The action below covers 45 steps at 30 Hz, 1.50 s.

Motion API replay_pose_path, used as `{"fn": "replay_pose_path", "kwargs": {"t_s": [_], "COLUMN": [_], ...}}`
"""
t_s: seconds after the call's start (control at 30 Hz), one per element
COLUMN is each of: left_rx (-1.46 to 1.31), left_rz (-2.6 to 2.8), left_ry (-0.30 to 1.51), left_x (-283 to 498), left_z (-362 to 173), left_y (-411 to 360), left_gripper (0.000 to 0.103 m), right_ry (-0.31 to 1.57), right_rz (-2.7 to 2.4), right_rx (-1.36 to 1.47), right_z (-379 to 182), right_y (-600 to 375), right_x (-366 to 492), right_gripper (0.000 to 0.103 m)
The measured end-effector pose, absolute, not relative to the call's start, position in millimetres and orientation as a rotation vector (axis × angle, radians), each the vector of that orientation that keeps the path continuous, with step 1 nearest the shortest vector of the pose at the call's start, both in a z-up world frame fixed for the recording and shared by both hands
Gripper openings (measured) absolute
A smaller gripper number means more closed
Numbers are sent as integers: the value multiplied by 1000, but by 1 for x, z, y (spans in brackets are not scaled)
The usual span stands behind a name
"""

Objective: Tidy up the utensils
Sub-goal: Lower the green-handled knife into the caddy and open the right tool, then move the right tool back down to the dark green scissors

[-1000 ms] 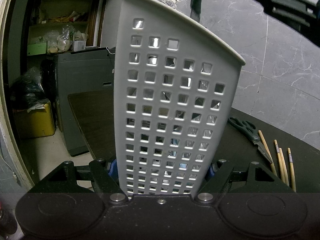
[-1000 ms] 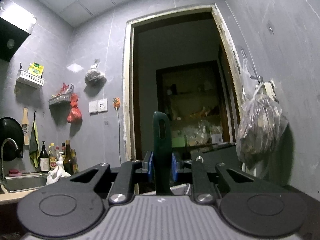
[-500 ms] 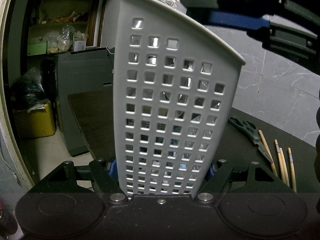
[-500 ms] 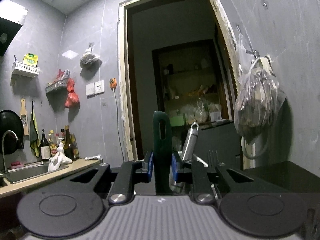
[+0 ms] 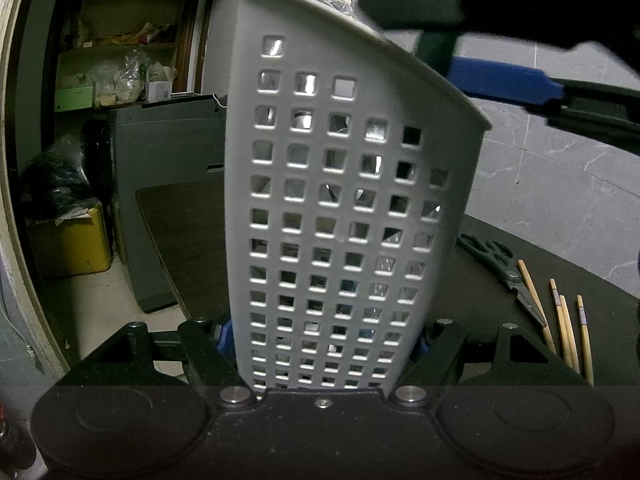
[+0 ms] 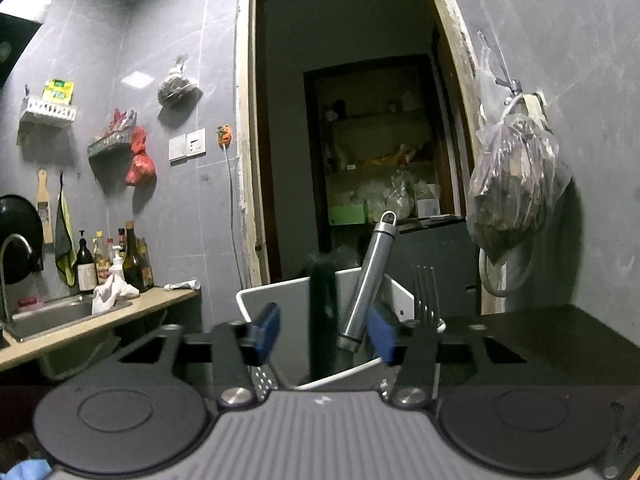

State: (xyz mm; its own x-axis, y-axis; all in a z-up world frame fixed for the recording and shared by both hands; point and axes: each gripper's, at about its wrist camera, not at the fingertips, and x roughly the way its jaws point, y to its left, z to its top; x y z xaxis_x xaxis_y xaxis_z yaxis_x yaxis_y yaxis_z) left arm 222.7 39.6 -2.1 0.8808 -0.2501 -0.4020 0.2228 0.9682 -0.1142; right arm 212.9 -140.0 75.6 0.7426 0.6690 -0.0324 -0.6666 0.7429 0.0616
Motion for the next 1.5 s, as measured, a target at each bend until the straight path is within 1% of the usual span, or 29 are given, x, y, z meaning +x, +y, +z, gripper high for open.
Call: {"fn": "replay_pose_path", "kwargs": {"t_s": [0.07, 0.1, 0.17, 0.2, 0.27, 0.37, 0.57, 0.87, 1.07, 1.3, 1.5], "left_rx": [-64, -63, -63, -63, -62, -62, -58, -54, -51, -52, -56], "left_rz": [-246, -246, -246, -245, -245, -244, -240, -238, -238, -238, -239], "left_ry": [427, 427, 427, 427, 427, 427, 425, 425, 424, 424, 425], "left_x": [224, 223, 223, 223, 223, 223, 223, 222, 219, 218, 220], "left_z": [-2, -2, -3, -3, -2, -3, -3, -3, -3, -3, -3], "left_y": [40, 39, 39, 39, 40, 39, 38, 37, 36, 34, 33], "left_gripper": [77, 77, 77, 77, 77, 77, 77, 77, 77, 77, 77], "right_ry": [43, 38, 25, 18, 4, -11, 46, 253, 407, 507, 641], "right_rz": [731, 733, 728, 724, 710, 678, 561, 365, 336, 332, 285], "right_rx": [45, 51, 57, 58, 62, 71, 95, 65, 132, 27, 46], "right_z": [77, 77, 77, 78, 79, 78, 62, 26, 9, 12, 6], "right_y": [-144, -147, -152, -155, -161, -175, -207, -234, -244, -242, -249], "right_x": [208, 205, 200, 197, 191, 183, 176, 189, 219, 262, 306], "right_gripper": [77, 80, 89, 90, 97, 102, 103, 103, 103, 103, 103]}}
